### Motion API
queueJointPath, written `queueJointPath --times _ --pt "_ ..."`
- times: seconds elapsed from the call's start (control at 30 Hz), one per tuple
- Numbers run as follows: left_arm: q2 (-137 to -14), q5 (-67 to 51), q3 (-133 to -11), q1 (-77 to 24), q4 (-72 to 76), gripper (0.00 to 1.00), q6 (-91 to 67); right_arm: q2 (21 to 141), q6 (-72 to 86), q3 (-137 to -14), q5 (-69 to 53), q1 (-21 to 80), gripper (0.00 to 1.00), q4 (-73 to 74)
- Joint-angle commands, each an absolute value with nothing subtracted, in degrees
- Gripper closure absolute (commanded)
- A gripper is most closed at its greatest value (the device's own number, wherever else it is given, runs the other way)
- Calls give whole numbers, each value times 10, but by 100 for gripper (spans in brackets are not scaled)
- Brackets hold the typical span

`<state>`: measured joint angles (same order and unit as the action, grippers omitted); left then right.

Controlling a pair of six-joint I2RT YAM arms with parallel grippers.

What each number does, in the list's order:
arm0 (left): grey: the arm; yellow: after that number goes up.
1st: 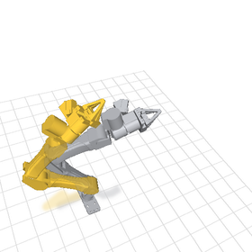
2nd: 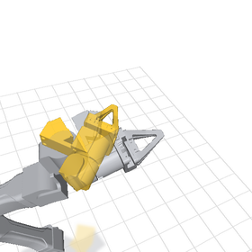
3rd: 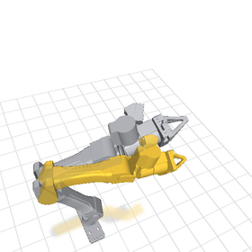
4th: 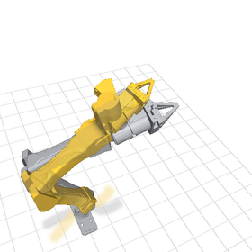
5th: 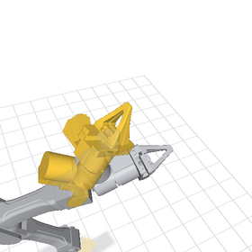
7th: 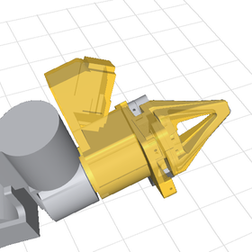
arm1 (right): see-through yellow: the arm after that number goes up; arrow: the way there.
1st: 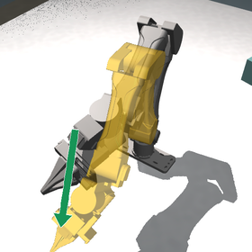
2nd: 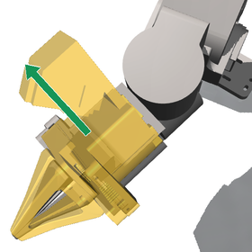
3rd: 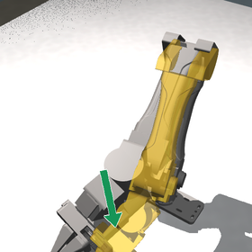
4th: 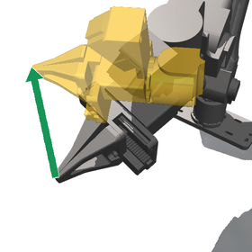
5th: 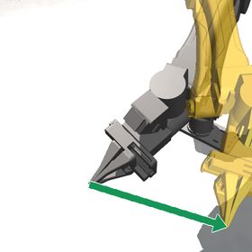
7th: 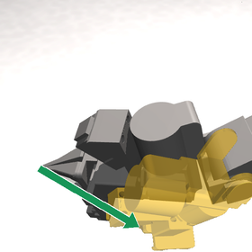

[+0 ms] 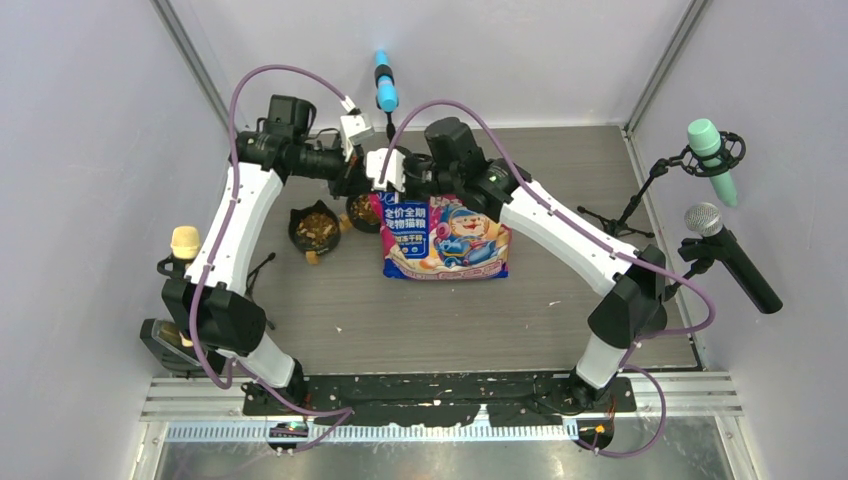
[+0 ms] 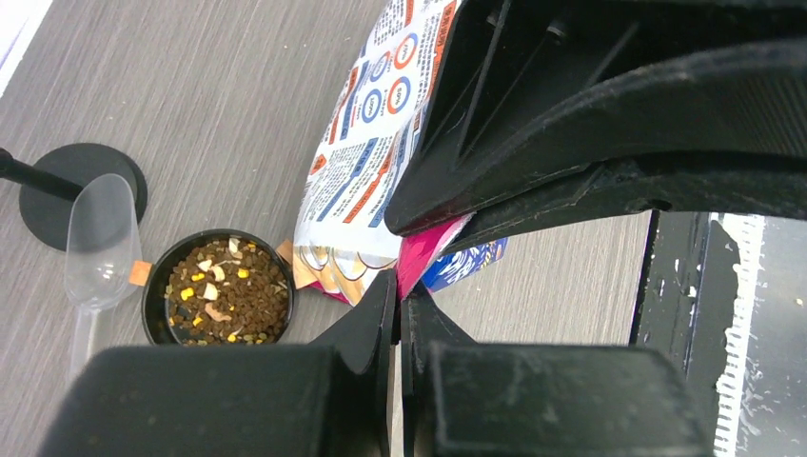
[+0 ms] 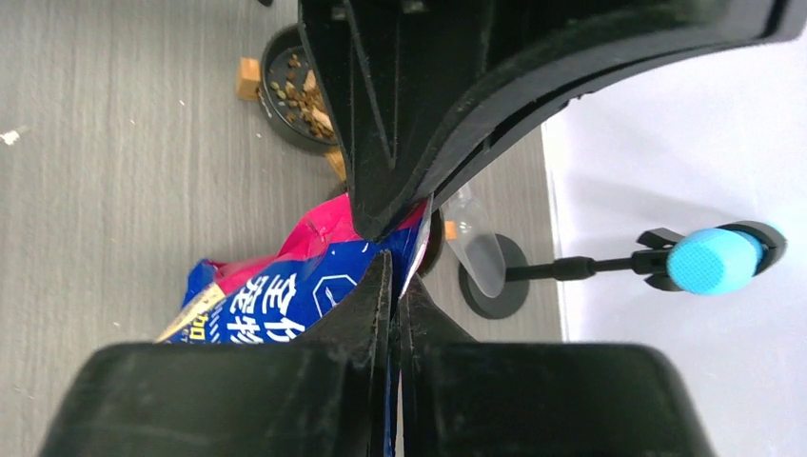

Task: Serve the pet food
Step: Close the pet food bag at the center of the board.

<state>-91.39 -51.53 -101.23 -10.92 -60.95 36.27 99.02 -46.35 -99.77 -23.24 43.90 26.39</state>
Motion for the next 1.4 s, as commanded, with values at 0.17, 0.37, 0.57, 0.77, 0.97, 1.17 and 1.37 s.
queueJointPath --times 0.17,0.37,0.57,0.77,0.97,1.17,1.37 --pt "-885 -453 -995 -86 -626 100 405 943 -607 -979 37 420 95 404" --pt "-876 -453 -985 -74 -618 100 404 922 -623 -969 73 419 95 427" --pt "-869 -452 -980 -64 -613 100 404 911 -635 -959 120 418 95 447" --pt "-867 -452 -979 -59 -609 100 401 903 -632 -960 153 405 95 470" --pt "-867 -452 -979 -58 -607 100 400 886 -611 -957 162 385 95 497" --pt "-868 -448 -980 -59 -606 100 398 854 -603 -930 174 373 95 509" --pt "-866 -444 -972 -58 -604 100 398 825 -598 -900 190 354 95 514"
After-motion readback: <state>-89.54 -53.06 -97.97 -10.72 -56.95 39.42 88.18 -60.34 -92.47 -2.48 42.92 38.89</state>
